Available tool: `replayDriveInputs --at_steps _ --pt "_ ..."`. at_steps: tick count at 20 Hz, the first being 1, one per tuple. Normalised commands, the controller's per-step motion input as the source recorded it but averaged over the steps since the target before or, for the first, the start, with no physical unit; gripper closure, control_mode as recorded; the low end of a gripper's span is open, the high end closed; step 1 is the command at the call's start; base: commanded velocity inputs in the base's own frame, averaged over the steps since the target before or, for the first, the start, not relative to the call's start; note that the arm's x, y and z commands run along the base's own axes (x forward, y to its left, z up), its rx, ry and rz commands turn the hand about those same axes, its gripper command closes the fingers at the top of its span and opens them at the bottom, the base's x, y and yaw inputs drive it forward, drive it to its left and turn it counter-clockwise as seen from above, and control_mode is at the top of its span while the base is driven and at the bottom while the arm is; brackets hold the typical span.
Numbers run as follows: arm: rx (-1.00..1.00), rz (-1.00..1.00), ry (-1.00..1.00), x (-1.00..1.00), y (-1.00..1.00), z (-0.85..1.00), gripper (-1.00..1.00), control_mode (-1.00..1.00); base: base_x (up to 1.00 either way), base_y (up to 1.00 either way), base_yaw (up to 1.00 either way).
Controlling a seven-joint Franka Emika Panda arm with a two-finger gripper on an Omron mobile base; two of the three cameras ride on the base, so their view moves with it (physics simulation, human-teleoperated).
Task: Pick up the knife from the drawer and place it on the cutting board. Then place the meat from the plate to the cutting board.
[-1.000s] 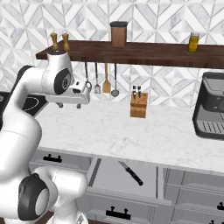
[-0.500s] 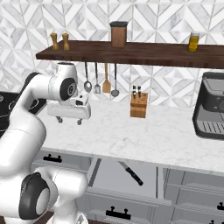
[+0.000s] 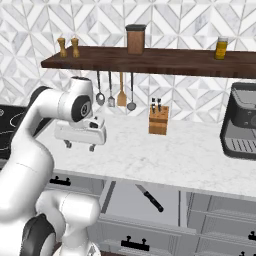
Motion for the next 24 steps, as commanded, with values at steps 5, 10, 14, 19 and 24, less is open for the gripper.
replayDriveInputs --at_steps 5,10,14,19,24 --pt "0.02 0.0 -0.02 -0.53 -0.17 -0.04 -1.0 -1.0 0.0 0.0 0.0" --pt "0.0 -0.01 0.0 0.01 -0.13 -0.17 -1.0 -1.0 0.0 0.0 0.0" --pt "0.08 0.0 -0.04 -0.13 -0.56 -0.2 -1.0 -1.0 0.0 0.0 0.0" --pt "0.03 0.0 0.0 -0.03 -0.22 -0.08 -1.0 1.0 -0.01 -0.03 0.0" --pt "0.0 0.0 0.0 0.0 0.0 0.0 -1.0 1.0 0.0 0.36 0.0"
